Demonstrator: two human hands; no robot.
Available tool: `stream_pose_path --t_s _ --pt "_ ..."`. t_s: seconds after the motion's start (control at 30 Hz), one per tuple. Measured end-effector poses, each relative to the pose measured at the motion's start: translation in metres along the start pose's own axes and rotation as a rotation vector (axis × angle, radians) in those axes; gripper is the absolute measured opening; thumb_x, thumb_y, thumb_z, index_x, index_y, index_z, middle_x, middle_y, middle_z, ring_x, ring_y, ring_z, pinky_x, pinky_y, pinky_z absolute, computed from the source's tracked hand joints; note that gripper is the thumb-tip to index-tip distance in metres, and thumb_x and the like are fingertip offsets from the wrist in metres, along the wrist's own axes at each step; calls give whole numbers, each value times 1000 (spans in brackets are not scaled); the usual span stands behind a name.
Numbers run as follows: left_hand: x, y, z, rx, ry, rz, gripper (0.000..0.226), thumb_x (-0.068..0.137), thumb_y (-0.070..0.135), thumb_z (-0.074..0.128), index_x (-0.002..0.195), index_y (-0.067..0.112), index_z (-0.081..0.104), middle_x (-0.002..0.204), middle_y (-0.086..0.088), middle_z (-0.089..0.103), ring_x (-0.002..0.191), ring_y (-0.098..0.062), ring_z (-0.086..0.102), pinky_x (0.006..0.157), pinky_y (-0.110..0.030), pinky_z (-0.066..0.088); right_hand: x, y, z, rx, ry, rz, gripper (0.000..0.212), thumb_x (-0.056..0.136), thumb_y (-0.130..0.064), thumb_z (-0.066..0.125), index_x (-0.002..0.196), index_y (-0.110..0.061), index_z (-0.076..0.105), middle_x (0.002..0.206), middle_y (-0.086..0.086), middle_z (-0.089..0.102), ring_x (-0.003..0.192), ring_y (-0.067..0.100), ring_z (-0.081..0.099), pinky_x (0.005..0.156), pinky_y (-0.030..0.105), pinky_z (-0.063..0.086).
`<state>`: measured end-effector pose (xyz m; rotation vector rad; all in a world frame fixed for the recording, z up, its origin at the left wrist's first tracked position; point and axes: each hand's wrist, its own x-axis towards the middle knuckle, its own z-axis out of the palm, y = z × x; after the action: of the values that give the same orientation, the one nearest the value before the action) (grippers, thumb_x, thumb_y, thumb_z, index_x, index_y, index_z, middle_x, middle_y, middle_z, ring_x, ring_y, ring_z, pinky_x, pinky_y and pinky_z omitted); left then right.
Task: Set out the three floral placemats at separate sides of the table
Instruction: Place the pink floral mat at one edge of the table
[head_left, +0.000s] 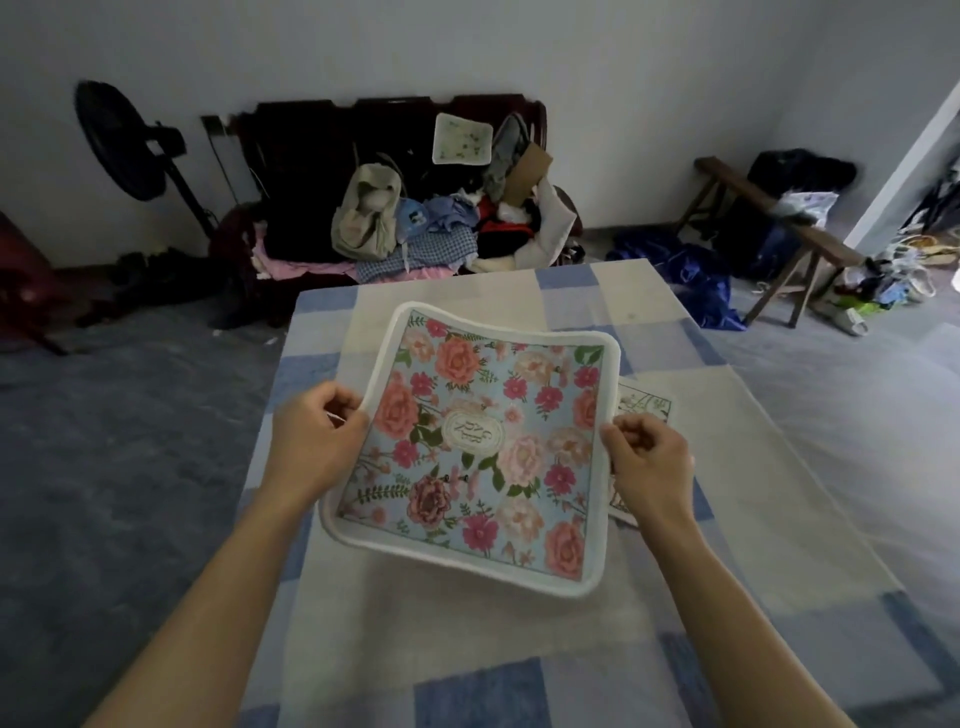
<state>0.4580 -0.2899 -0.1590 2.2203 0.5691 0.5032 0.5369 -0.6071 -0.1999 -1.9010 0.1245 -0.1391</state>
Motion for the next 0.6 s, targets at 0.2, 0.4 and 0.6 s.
stream_pose_path --t_s 0.2,0.4,0.6 --pt "-71 25 23 -47 68 -106 6 79 12 68 77 18 69 75 0 69 72 -23 67 67 -41 58 -6 34 -51 39 -55 -19 8 88 -21 69 80 -18 69 78 2 72 74 23 71 71 48 61" --pt "-121 24 34 -67 70 -190 9 78 13 69 73 20 69 72 3 70 70 -20 67 65 -39 56 -26 61 -78 56 -129 37 9 89 -19 68 80 -19 69 78 3 72 74 24 71 69 43 62" --pt "-146 8 41 -119 -13 -266 8 81 15 67 76 21 68 75 0 71 72 -20 69 58 -32 54 -48 73 -85 41 -147 83 9 90 -20 67 81 -21 68 79 1 73 71 17 72 59 30 59"
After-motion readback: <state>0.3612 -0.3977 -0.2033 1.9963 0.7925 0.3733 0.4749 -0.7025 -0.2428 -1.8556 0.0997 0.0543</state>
